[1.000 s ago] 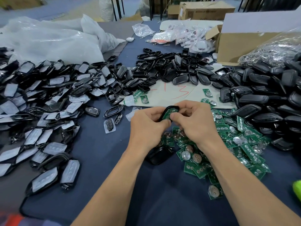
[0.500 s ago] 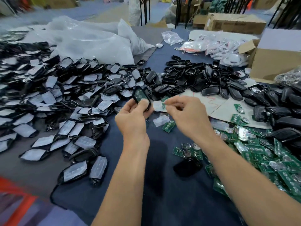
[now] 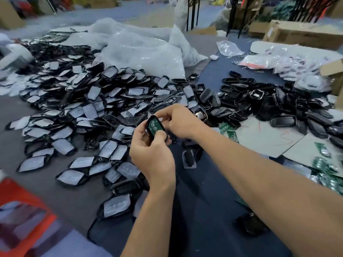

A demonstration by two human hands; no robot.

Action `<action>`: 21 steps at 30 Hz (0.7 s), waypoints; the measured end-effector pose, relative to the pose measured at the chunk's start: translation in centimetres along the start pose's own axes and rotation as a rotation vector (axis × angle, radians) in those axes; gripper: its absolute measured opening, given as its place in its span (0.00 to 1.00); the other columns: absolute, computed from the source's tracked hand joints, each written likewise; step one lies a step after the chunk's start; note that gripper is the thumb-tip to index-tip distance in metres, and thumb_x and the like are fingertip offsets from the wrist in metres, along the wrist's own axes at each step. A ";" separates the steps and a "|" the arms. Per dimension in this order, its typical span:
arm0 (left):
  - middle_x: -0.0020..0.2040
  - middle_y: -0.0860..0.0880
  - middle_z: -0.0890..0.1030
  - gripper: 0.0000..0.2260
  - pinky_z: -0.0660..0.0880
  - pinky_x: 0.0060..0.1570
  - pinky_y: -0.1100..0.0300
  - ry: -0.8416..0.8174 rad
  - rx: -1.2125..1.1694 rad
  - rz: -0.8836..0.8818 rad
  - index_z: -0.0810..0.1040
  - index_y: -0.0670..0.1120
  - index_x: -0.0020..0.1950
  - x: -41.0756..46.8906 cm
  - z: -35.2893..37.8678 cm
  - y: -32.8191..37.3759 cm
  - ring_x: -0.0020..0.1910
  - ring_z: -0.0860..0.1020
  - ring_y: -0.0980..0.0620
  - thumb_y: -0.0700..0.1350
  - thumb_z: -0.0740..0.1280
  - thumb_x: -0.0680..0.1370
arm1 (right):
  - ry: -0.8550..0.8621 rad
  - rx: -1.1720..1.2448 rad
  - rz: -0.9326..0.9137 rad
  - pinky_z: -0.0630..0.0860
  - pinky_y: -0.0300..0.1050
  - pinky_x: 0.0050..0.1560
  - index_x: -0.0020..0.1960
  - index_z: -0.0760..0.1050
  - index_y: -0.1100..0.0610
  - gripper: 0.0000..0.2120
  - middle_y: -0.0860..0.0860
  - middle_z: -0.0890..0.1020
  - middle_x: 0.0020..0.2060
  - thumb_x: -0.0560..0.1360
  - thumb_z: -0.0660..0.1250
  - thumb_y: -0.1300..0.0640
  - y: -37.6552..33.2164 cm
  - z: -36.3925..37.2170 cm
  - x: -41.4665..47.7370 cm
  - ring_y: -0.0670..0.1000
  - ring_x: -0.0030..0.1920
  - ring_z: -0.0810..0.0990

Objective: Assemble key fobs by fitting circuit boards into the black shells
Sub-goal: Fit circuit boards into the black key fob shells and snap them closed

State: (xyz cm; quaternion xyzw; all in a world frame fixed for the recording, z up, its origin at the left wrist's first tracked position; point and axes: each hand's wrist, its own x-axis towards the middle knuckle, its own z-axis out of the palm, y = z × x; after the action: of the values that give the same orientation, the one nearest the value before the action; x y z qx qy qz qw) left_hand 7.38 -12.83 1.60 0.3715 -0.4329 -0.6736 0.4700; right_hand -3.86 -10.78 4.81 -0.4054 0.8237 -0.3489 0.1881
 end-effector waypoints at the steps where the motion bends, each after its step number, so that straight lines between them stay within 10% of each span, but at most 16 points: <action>1: 0.39 0.54 0.87 0.15 0.78 0.35 0.63 0.012 -0.039 -0.021 0.84 0.51 0.52 0.1 0.0 0.0 0.37 0.84 0.56 0.35 0.69 0.70 | -0.049 -0.057 -0.016 0.75 0.46 0.41 0.62 0.84 0.49 0.23 0.54 0.87 0.47 0.77 0.62 0.70 -0.3 0.2 0.6 0.48 0.36 0.77; 4: 0.40 0.47 0.86 0.16 0.76 0.33 0.60 0.041 -0.116 -0.095 0.85 0.45 0.52 0.7 -0.1 -0.1 0.36 0.82 0.51 0.35 0.67 0.68 | -0.101 -0.309 -0.063 0.74 0.44 0.41 0.67 0.80 0.46 0.28 0.51 0.85 0.58 0.76 0.62 0.70 -0.7 0.9 1.6 0.50 0.40 0.78; 8: 0.40 0.45 0.84 0.14 0.74 0.30 0.61 0.058 -0.145 -0.126 0.83 0.41 0.52 1.0 -0.1 -0.1 0.34 0.80 0.51 0.29 0.65 0.72 | 0.053 -0.585 -0.188 0.64 0.46 0.48 0.55 0.84 0.48 0.14 0.43 0.72 0.37 0.73 0.70 0.62 -0.5 1.9 0.9 0.54 0.50 0.75; 14: 0.37 0.47 0.85 0.16 0.74 0.30 0.63 0.030 -0.140 -0.101 0.84 0.46 0.51 0.4 -0.1 0.2 0.31 0.79 0.51 0.35 0.66 0.66 | 0.163 -0.128 -0.008 0.73 0.33 0.51 0.53 0.88 0.49 0.14 0.49 0.87 0.48 0.73 0.72 0.65 1.3 1.4 -2.5 0.49 0.49 0.82; 17: 0.38 0.47 0.86 0.18 0.76 0.32 0.62 0.012 -0.114 -0.095 0.84 0.48 0.52 0.1 0.2 0.3 0.34 0.81 0.51 0.37 0.66 0.65 | 0.061 -0.305 0.021 0.75 0.41 0.41 0.54 0.87 0.46 0.20 0.52 0.86 0.41 0.74 0.67 0.67 1.8 1.1 -4.8 0.50 0.37 0.77; 21: 0.40 0.46 0.86 0.17 0.77 0.33 0.60 -0.007 -0.061 -0.071 0.84 0.48 0.52 -0.2 0.2 0.3 0.34 0.82 0.51 0.37 0.66 0.66 | 0.269 -0.134 0.012 0.78 0.47 0.45 0.53 0.87 0.48 0.16 0.52 0.87 0.42 0.74 0.65 0.62 2.0 0.6 -7.6 0.56 0.44 0.84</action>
State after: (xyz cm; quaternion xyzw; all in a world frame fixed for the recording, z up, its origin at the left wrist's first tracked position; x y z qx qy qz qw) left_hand 7.33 -12.61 1.97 0.3700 -0.4003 -0.7040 0.4552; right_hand 0.05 -4.09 3.15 -0.3616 0.8654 -0.3431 0.0505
